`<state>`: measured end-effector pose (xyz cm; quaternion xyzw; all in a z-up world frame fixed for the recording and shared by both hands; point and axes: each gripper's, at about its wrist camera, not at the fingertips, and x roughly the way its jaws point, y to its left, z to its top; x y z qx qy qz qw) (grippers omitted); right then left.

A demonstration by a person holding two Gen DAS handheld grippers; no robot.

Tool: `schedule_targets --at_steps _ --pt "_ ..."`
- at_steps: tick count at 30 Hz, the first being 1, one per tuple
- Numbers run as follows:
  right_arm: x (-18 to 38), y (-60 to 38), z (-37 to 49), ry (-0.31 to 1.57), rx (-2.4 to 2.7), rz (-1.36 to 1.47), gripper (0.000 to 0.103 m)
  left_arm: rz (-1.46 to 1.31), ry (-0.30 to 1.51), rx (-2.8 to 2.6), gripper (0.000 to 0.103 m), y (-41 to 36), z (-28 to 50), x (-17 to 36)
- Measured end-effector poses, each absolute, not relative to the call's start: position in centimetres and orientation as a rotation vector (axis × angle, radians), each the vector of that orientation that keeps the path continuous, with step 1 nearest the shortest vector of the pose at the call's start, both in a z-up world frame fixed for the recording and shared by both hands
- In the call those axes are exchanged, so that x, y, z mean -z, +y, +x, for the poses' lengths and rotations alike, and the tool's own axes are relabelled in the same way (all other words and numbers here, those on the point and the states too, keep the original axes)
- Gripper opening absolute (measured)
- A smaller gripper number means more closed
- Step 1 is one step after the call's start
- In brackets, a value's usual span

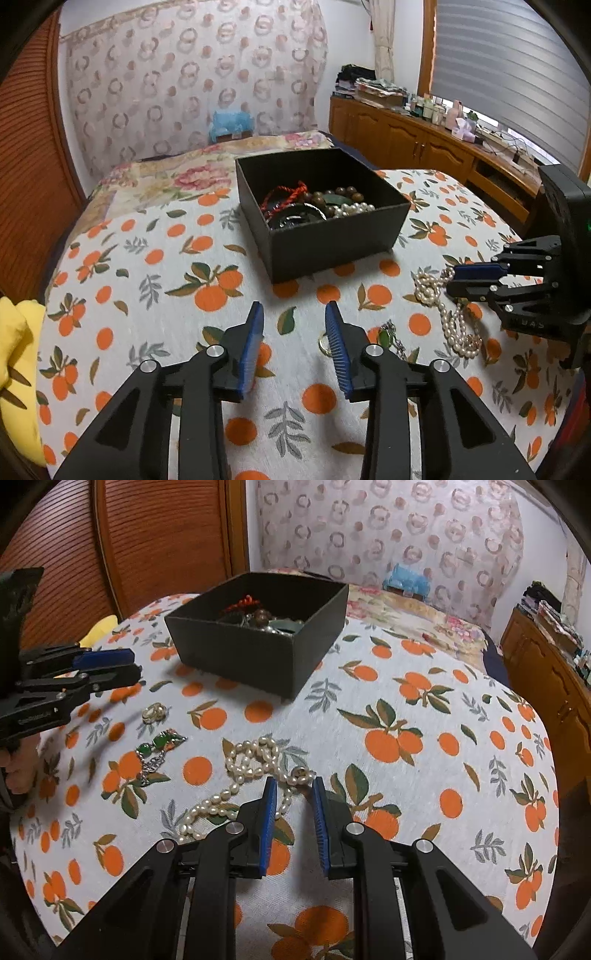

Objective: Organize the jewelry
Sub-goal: 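Grasp the pearl necklace on the cloth with the right tool, then grasp the gold ring with the left tool while the right lifts the pearl necklace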

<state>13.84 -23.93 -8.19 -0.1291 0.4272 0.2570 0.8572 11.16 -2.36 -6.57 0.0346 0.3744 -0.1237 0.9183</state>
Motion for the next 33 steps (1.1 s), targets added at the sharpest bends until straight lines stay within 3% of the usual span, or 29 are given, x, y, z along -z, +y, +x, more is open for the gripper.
schedule_targets --at_steps 5,10,17,33 --pt "8.4 -24.0 13.7 0.868 -0.53 -0.275 0.02 0.098 0.801 0.275 0.037 -3.2 11.0 7.5" --pt "8.5 -24.8 13.7 0.854 -0.522 -0.243 0.005 0.116 0.826 0.29 0.039 -3.7 10.5 8.3" --pt "8.0 -25.0 13.7 0.84 -0.523 -0.233 0.005 0.124 0.847 0.297 0.042 -3.8 10.2 8.8" --pt "-1.5 -26.9 11.7 0.638 -0.55 -0.182 0.005 0.149 0.858 0.309 0.045 -4.4 11.1 8.8"
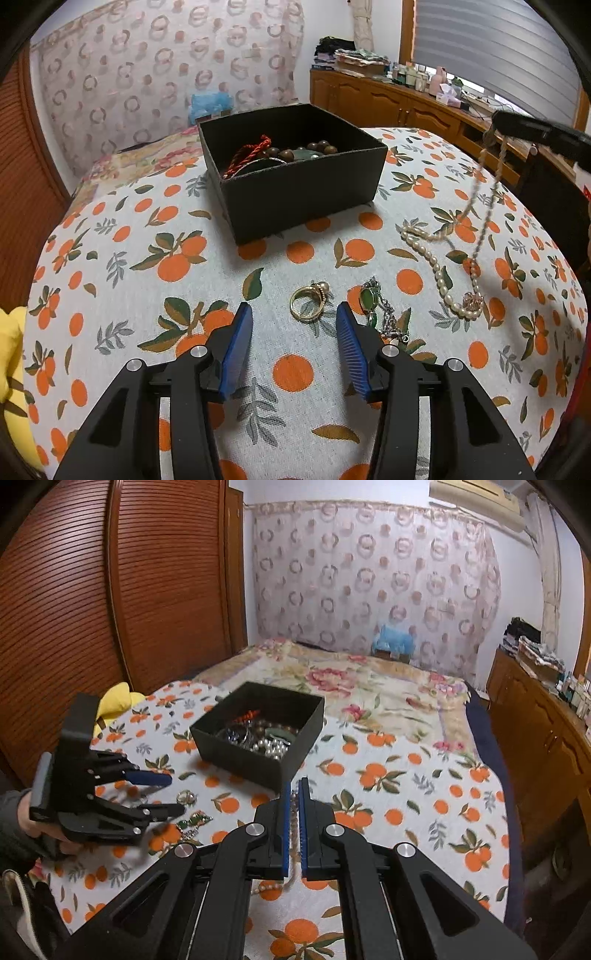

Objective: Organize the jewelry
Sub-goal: 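Grasp the gold ring with the left tool while the right lifts the pearl necklace, then release the gold ring into the box with the left tool while the right lowers the pearl necklace in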

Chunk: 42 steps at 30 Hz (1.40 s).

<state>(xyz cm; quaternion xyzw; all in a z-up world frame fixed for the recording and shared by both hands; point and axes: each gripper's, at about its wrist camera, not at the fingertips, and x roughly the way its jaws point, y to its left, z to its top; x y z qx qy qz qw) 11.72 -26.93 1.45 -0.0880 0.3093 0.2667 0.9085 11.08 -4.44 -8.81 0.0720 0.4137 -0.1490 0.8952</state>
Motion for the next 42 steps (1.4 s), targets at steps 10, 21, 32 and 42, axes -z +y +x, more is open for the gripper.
schedule_targets --at_steps 10,21,32,42 --pt "-4.6 -27.3 10.7 0.573 -0.558 -0.179 0.005 0.167 0.869 0.322 0.046 -5.1 11.9 8.8" --pt "-7.3 -26.9 10.1 0.522 -0.566 -0.195 0.005 0.161 0.859 0.33 0.018 -5.2 12.8 8.7" --pt "-11.2 -25.2 9.6 0.446 -0.59 -0.227 0.005 0.125 0.816 0.323 0.017 -4.2 11.6 6.9" --pt "-14.7 -23.5 11.7 0.393 -0.582 -0.227 0.005 0.111 0.733 0.301 0.018 -3.8 12.2 2.9"
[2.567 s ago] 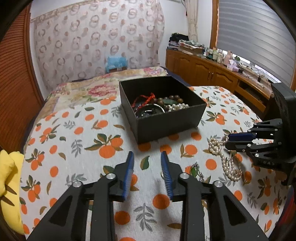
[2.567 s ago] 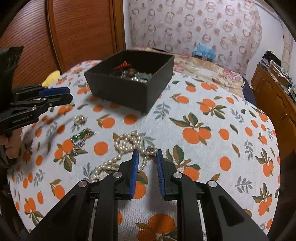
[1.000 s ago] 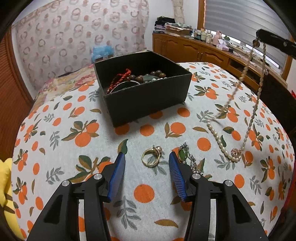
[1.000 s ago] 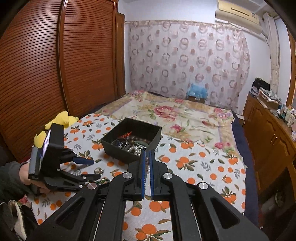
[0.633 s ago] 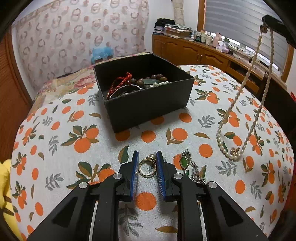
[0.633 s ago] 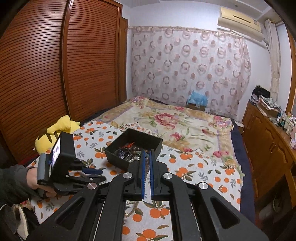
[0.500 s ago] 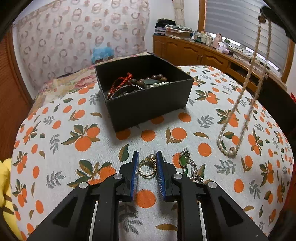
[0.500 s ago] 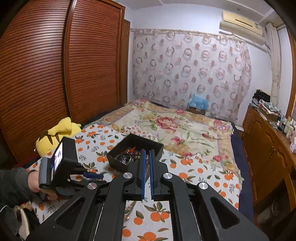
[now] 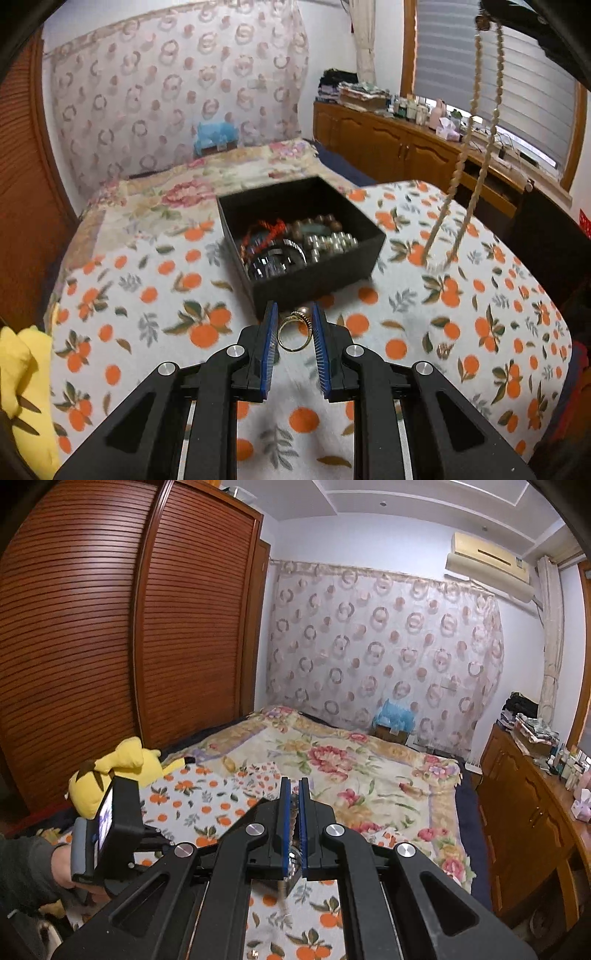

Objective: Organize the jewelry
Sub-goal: 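Release the gold ring into the box with the left tool while the right lowers the pearl necklace in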

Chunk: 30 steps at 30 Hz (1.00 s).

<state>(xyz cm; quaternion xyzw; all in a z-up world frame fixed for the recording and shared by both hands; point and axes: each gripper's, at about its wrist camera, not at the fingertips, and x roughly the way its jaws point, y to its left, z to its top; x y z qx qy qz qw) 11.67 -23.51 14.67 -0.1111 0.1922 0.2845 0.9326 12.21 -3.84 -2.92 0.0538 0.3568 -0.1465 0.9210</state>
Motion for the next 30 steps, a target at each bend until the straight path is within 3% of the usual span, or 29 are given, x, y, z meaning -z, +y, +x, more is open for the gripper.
schedule_targets --at_steps 17,30 --pt "-15.6 -20.8 16.8 0.41 -0.59 -0.127 0.005 0.095 0.679 0.276 0.018 -3.9 15.1 0.2" --pt "-7.4 -19.5 20.4 0.595 -0.556 -0.135 0.005 0.078 0.693 0.256 0.018 -3.7 16.7 0.9"
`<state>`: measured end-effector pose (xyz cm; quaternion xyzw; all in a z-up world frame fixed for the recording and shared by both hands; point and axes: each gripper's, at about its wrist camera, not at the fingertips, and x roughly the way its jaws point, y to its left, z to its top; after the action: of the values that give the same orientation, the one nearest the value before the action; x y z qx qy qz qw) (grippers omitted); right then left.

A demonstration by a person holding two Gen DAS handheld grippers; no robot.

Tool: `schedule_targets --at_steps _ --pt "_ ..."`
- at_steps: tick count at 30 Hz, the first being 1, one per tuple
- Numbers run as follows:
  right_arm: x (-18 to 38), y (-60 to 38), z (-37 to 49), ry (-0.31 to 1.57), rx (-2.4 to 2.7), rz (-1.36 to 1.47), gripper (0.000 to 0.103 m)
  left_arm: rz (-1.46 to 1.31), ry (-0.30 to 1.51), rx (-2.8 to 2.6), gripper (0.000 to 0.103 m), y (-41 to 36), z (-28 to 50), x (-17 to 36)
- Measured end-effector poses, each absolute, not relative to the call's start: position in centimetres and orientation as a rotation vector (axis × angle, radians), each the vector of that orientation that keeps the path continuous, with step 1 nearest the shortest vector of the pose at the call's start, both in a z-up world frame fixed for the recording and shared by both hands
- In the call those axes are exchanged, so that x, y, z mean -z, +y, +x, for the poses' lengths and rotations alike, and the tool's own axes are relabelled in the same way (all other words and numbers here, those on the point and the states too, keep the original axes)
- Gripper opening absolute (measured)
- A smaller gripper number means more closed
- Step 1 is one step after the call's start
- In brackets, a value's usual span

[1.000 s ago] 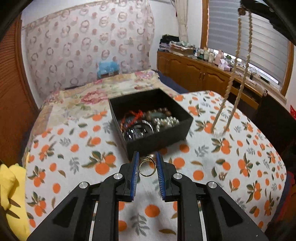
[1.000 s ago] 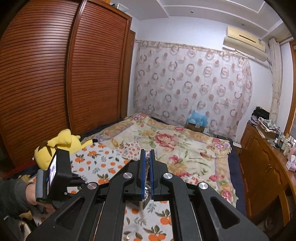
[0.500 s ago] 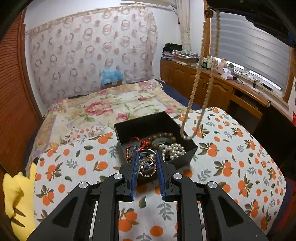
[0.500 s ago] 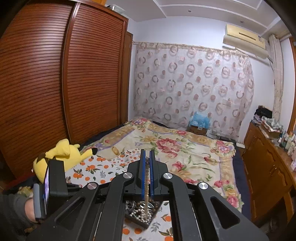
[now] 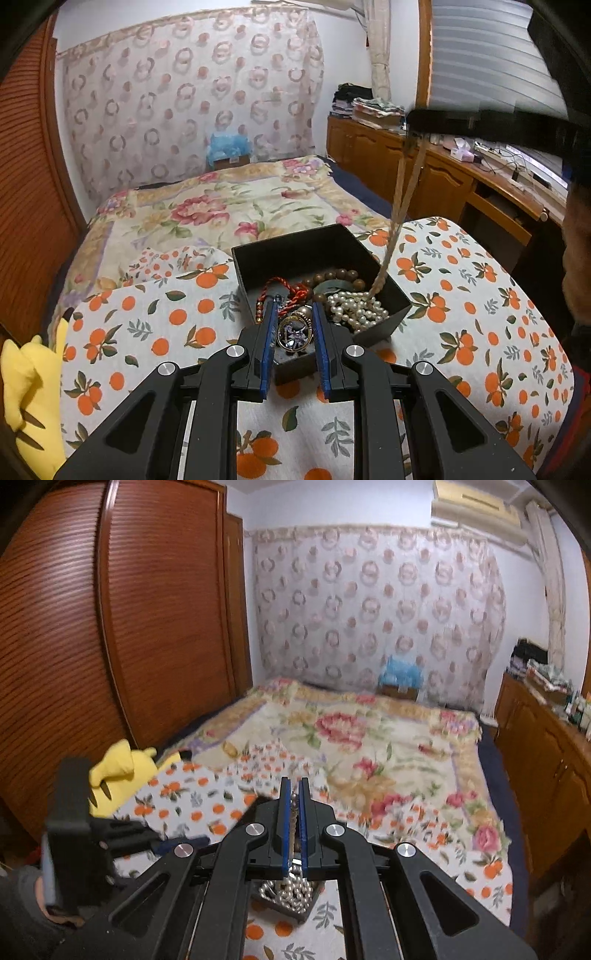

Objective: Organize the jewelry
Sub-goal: 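Release the gold ring into the box with the left tool while the right lowers the pearl necklace in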

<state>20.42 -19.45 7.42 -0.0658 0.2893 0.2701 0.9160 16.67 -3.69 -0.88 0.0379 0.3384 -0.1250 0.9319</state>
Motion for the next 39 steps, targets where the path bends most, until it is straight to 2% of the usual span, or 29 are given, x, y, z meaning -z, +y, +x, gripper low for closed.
schedule_targets --at_steps 14,15,16,17,29,31,36,39 --pt "-1.5 -19.7 21.0 0.719 -0.587 -0.092 0.006 0.071 0.703 0.222 0.018 -3.9 19.6 0.7" --pt "-1.3 -19.8 21.0 0.72 -0.582 -0.097 0.007 0.07 0.702 0.22 0.018 -3.9 19.8 0.6" --pt "-1.2 -19.9 20.9 0.72 -0.582 -0.095 0.015 0.067 0.7 0.219 0.018 -3.9 19.9 0.5" --pt "-1.2 -20.1 20.9 0.72 -0.585 -0.091 0.017 0.065 0.699 0.219 0.018 -3.9 20.2 0.4" --pt "-0.3 -22.5 19.5 0.716 -0.573 -0.094 0.018 0.079 0.701 0.198 0.019 -5.4 22.2 0.4" --pt "-0.1 -23.0 19.0 0.713 -0.569 -0.101 0.017 0.07 0.701 0.194 0.039 -5.2 22.2 0.6" --pt "0.9 -24.7 17.0 0.694 -0.534 -0.093 0.017 0.051 0.702 0.191 0.044 -4.8 21.5 0.8" --pt "1.8 -25.4 15.5 0.688 -0.529 -0.109 0.017 0.039 0.702 0.206 0.051 -4.5 20.2 1.1"
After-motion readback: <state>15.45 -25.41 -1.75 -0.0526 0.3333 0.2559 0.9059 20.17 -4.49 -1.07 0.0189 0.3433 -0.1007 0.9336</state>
